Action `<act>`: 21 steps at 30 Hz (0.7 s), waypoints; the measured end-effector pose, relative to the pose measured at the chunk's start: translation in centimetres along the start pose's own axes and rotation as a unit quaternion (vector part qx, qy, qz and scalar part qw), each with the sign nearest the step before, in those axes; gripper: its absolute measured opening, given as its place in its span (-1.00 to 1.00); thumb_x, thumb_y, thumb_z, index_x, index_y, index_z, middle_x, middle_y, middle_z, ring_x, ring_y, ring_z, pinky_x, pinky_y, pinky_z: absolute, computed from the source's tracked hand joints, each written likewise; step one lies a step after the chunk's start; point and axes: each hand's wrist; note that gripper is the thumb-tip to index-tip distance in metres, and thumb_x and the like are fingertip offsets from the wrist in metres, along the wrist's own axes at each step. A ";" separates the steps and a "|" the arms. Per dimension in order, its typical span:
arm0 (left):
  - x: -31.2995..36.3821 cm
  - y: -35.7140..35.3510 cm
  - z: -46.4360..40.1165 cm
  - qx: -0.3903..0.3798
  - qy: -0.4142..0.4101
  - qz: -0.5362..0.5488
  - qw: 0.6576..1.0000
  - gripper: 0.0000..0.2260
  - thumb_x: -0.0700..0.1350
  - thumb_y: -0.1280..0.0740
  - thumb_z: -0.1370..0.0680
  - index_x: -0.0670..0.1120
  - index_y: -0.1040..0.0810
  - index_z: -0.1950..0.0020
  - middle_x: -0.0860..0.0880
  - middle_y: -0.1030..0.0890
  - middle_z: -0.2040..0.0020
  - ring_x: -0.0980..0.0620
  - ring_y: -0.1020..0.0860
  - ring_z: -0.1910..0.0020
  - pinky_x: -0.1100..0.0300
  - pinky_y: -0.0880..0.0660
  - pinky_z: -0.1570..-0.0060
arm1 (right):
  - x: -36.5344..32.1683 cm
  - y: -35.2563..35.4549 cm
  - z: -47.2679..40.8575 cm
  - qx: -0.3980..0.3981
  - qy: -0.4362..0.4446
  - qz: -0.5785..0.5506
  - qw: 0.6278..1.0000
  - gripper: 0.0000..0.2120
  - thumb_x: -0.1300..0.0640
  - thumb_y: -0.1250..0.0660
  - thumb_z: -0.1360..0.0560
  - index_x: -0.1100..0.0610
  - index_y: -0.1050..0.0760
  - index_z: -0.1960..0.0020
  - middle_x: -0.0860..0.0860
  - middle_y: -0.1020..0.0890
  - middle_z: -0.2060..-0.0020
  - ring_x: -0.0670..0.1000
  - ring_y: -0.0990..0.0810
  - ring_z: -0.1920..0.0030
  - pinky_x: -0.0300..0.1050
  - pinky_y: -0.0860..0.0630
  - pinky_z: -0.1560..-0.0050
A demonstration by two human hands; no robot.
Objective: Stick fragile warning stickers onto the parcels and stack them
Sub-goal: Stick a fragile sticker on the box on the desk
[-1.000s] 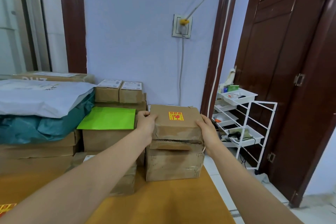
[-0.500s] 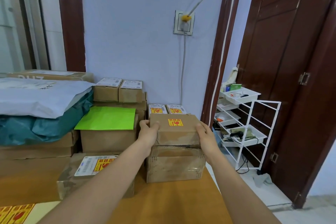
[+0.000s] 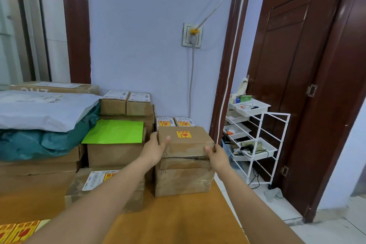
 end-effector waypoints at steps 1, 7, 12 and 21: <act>-0.3 0.2 0.5 -0.003 -0.015 -0.019 1.000 -0.47 0.09 -0.17 -0.62 -0.14 -0.16 -0.49 -0.12 -0.40 -0.40 -0.12 -0.39 -0.35 0.16 -0.32 -0.19 | 0.2 -0.1 0.2 0.002 -0.001 0.024 1.000 -0.68 0.06 -0.21 -0.61 0.22 -0.41 -0.28 0.13 -0.54 -0.18 0.12 -0.49 -0.19 -0.04 -0.41 -0.17; -4.8 2.7 3.5 0.060 -0.012 -0.104 0.993 -0.53 0.09 -0.17 -0.61 -0.16 -0.28 -0.42 -0.18 -0.48 -0.32 -0.15 -0.46 -0.28 0.05 -0.40 -0.19 | 1.9 -1.7 1.6 0.059 -0.028 0.072 0.995 -0.87 0.14 -0.29 -0.53 0.15 -0.37 0.12 0.15 -0.46 0.01 0.12 -0.49 0.14 -0.15 -0.35 0.17; -8.0 6.7 5.6 0.108 -0.048 -0.149 0.982 -0.66 -0.02 -0.20 -0.62 -0.18 -0.39 -0.31 -0.15 -0.53 -0.23 -0.11 -0.52 -0.13 0.11 -0.40 -0.06 | 1.8 -3.7 4.5 0.077 -0.018 0.088 0.993 -0.77 0.26 -0.10 -0.56 0.14 -0.28 0.27 0.05 -0.40 0.32 0.03 -0.37 0.31 -0.15 -0.22 0.41; -13.6 13.4 8.4 0.122 0.008 -0.283 0.951 -0.69 -0.03 -0.19 -0.60 -0.11 -0.43 -0.31 -0.12 -0.51 -0.24 -0.12 -0.41 -0.22 0.04 -0.38 -0.13 | -0.5 -13.2 10.4 -0.099 0.071 0.118 0.986 -0.84 0.22 -0.18 -0.56 0.08 -0.45 0.16 0.01 -0.54 0.22 0.01 -0.51 0.14 -0.18 -0.37 0.17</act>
Point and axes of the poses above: each hand's wrist, its own z-axis away from the middle knuckle, its own y-axis out of the back of the hand, x = y × z
